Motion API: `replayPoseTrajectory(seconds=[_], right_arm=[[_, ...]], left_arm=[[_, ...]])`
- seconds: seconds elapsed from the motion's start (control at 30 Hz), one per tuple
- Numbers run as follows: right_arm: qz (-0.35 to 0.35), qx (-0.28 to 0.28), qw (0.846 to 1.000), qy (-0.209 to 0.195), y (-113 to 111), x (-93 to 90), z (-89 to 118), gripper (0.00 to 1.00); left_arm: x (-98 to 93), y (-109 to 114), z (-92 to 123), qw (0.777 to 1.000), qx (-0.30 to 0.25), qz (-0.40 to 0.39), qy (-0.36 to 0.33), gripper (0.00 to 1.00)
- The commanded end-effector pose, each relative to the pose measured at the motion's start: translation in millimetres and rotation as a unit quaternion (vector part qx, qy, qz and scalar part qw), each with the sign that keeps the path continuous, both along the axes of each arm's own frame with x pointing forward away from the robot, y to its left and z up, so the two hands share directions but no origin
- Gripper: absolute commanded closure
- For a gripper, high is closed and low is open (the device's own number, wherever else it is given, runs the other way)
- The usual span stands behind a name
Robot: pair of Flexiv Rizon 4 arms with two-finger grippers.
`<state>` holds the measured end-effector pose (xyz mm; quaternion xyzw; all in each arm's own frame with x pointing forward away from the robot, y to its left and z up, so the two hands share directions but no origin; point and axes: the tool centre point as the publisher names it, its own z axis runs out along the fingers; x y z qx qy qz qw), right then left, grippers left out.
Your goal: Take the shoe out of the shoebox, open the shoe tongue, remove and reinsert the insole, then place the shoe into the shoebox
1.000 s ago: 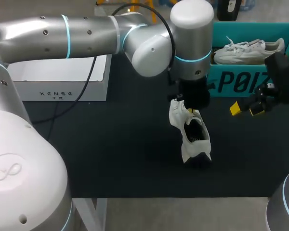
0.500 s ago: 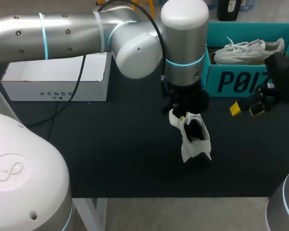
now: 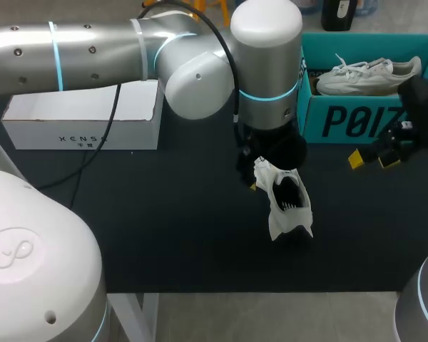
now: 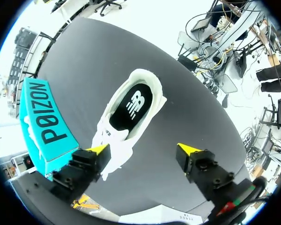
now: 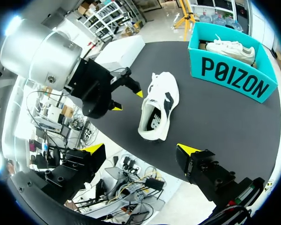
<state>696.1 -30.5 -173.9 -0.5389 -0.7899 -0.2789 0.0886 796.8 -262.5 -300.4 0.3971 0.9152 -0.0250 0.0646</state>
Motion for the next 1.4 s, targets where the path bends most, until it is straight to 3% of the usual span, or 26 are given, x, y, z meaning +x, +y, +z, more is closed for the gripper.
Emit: replayPoseTrajectory(seconds=[0.03, 0.37, 0.47, 0.67, 0.9, 1.17, 1.4], right_arm=[[0.000, -0.010, 1.000, -0.012, -27.9, -7.7, 15.9, 0.00], [-0.012, -0.029, 0.999, -0.023, -75.7, -26.9, 20.9, 0.00], [-0.014, -0.038, 0.999, -0.004, -81.2, -30.0, 18.2, 0.00], [-0.014, -0.038, 0.999, -0.004, -81.2, -30.0, 18.2, 0.00], [-0.014, -0.038, 0.999, -0.004, -81.2, -30.0, 18.2, 0.00], [-0.014, -0.038, 0.999, -0.004, -81.2, -30.0, 18.2, 0.00], [-0.014, -0.038, 0.999, -0.004, -81.2, -30.0, 18.2, 0.00]], left_arm=[[0.2, -0.7, 0.2, 1.000, 0.001, 0.000, 0.000, 0.00], [0.2, -0.7, 0.2, 1.000, 0.001, 0.000, 0.000, 0.00], [0.2, -0.7, 0.2, 1.000, 0.001, 0.000, 0.000, 0.00], [0.2, -0.7, 0.2, 1.000, 0.001, 0.000, 0.000, 0.00], [-21.9, -4.3, 2.8, 0.992, 0.010, 0.125, 0.009, 0.00], [-46.4, -12.9, 13.9, 0.977, 0.001, 0.215, 0.017, 0.00], [-64.0, -27.6, 0.8, 0.959, 0.001, 0.283, 0.020, 0.00]])
